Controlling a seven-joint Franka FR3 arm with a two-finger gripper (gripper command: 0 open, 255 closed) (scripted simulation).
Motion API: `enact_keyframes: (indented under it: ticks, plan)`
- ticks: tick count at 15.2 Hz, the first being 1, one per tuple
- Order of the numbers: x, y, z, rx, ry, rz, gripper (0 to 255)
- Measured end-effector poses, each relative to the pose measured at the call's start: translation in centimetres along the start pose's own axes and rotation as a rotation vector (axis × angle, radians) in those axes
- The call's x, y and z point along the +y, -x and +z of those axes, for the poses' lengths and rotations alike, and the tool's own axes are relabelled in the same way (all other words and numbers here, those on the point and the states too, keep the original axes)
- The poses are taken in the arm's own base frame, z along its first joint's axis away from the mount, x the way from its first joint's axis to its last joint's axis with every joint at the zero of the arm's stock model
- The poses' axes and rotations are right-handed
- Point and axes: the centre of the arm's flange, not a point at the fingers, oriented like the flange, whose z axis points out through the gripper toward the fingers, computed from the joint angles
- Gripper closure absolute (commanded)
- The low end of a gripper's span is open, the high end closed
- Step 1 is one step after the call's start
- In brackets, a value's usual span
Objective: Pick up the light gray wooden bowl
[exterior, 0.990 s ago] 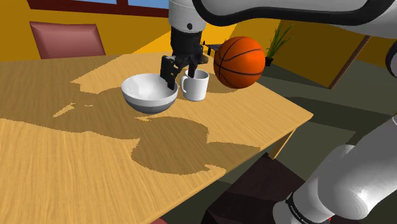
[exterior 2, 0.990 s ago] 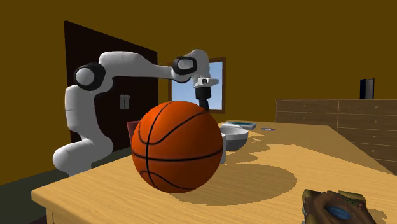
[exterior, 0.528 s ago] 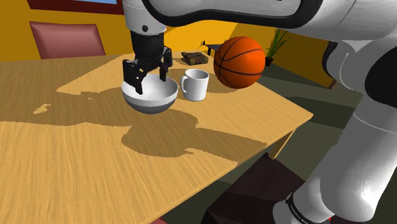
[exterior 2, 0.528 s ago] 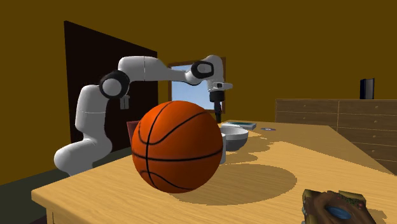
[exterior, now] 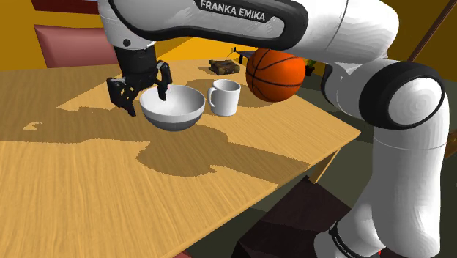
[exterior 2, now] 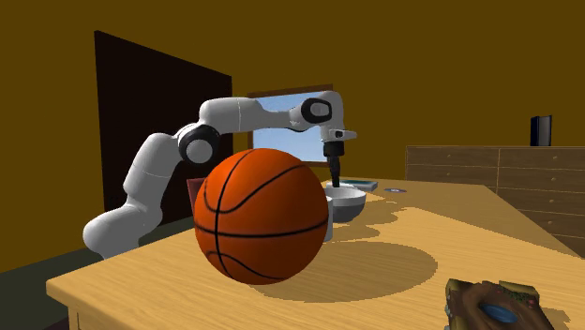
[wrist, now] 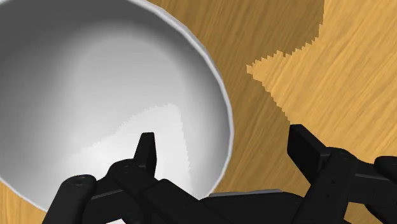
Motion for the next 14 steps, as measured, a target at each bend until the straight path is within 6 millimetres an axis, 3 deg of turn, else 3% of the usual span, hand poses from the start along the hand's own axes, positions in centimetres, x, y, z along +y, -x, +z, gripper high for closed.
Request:
enact_keyframes:
  ticks: [5, 6, 14]
  plan:
    - [-0.5, 0.1, 2.5, 0.0, 0.0, 0.0, 0]
    - [-0.4, 0.1, 2.7, 0.0, 0.0, 0.0, 255]
    - [-0.5, 0.2, 2.7, 0.002, -0.001, 0.0, 255]
